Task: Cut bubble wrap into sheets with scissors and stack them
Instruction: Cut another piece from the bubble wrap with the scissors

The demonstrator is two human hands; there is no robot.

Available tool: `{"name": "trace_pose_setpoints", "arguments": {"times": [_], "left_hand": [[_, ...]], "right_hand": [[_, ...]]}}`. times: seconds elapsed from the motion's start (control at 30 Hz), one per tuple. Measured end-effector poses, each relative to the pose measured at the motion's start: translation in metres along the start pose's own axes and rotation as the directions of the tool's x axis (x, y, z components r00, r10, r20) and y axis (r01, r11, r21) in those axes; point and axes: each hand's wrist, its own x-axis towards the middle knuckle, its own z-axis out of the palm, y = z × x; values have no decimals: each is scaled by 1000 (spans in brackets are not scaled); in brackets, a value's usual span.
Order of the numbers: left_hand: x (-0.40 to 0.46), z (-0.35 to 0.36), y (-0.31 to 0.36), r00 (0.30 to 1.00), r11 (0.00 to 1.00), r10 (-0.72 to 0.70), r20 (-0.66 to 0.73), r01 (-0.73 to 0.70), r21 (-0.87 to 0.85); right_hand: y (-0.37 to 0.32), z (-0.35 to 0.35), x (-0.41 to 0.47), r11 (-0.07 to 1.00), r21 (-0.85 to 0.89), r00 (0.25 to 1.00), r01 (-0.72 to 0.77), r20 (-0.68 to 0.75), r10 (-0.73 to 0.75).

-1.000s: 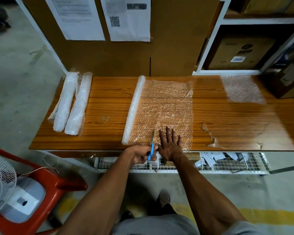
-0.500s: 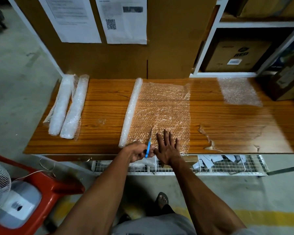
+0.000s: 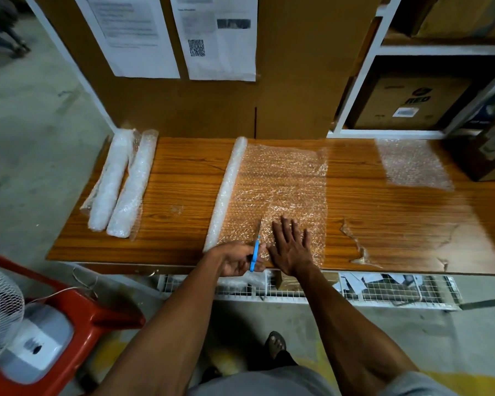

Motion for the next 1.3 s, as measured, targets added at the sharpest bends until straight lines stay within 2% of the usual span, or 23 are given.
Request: {"name": "trace_pose_setpoints", "arguments": {"times": [0.47,0.63,0.8,1.0,1.3], "left_hand": [[18,2,17,997,997,36,-72,-40,-65],[21,0,17,993,997,40,-112,-47,-58],[25,-4,19,996,993,11,-92,-22,-120],[28,-2,24,998,994,10,-54,-15,-107],[40,-3,40,997,999,0,-71,-3,-42]], "right_hand": [[9,17,3,998,-63,996,13,-87,-18],[8,18,3,999,-36,994,7,-108,-11],[9,7,13,999,39,975,35,-223,-25],[23,0,32,994,-52,986,92,-132,-98],[25,7,32,994,-75,986,79,-144,-89]]}}
